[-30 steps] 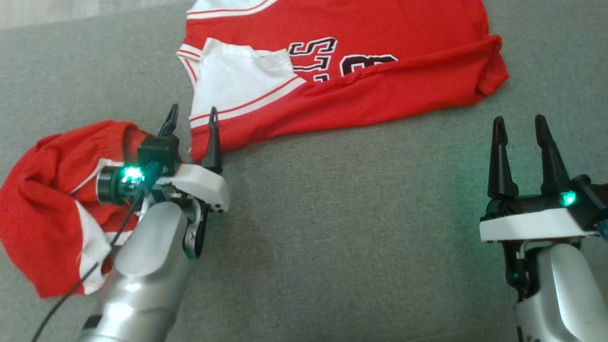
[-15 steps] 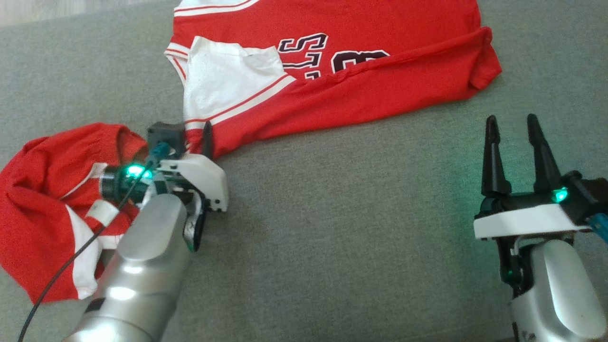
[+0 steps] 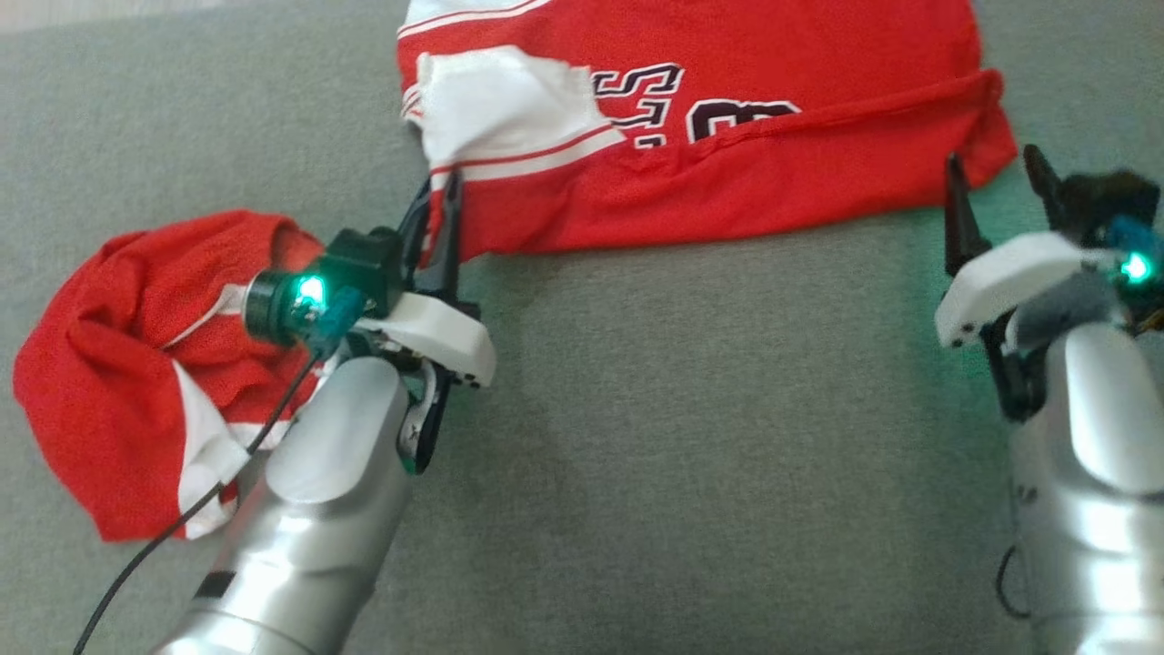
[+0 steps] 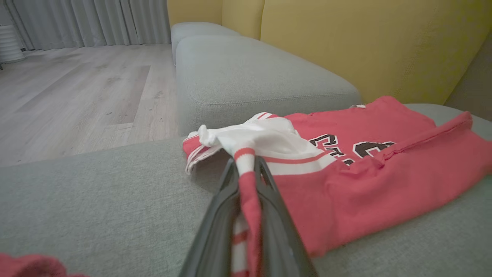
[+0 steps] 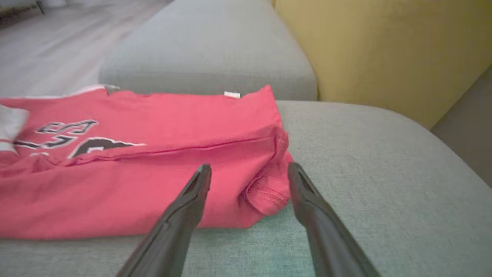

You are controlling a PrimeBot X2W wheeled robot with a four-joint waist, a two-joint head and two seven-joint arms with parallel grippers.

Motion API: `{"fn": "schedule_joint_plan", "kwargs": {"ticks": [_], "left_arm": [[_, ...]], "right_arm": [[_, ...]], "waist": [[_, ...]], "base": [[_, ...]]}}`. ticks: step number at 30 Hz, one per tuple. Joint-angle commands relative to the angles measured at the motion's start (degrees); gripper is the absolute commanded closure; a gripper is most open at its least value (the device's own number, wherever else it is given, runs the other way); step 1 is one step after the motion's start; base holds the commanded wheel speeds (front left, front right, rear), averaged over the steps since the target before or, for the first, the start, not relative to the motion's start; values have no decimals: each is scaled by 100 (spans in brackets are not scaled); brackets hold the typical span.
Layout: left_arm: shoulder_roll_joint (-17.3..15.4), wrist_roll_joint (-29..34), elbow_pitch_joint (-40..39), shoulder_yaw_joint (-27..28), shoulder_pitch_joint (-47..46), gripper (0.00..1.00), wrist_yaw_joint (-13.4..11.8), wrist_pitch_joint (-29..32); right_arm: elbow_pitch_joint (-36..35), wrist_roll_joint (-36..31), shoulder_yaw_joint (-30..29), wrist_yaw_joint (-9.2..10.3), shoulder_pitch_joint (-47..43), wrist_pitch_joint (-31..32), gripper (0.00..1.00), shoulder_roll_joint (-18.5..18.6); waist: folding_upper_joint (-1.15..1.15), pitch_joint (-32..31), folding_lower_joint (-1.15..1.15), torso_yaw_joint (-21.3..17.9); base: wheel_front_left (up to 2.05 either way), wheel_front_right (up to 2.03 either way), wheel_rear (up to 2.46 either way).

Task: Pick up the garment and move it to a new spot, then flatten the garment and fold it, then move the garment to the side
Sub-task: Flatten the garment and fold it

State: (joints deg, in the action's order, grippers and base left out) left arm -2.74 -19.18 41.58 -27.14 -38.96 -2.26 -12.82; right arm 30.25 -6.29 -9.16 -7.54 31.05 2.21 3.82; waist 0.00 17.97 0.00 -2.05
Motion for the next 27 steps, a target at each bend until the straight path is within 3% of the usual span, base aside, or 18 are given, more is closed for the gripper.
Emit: {"fn": "schedule_joint_plan", "kwargs": {"ticks": [1, 11, 18, 19, 20, 27], "left_arm": [[-56, 3, -251, 71, -231, 100, 21, -83], [-22, -38, -595, -373, -380, 100, 41, -65], [-18, -105, -546, -441, -439, 100, -19, -79], [-18, -109, -530, -445, -443, 100, -37, -82], [-18, -108, -507, -451, -445, 100, -55, -84], [-105, -108, -238, -496, -417, 100, -106, 0]], "right_arm": [[13, -163, 15, 5, 249, 127, 0, 89], [1407, -1274, -855, 5, 1199, 687, 0, 348], [2253, -1201, -863, 5, 1484, 847, 0, 433], [2391, -1110, -850, 5, 1530, 866, 18, 441], [2512, -1031, -813, 5, 1572, 868, 100, 462], [3014, -563, -388, 5, 1757, 534, 100, 821]], "waist": [[0, 107, 0, 113], [0, 452, 0, 433], [0, 458, 0, 476], [0, 448, 0, 471], [0, 436, 0, 464], [0, 256, 0, 363]], "base": [[0, 0, 0], [0, 0, 0], [0, 0, 0], [0, 0, 0], [0, 0, 0], [0, 0, 0]]}}
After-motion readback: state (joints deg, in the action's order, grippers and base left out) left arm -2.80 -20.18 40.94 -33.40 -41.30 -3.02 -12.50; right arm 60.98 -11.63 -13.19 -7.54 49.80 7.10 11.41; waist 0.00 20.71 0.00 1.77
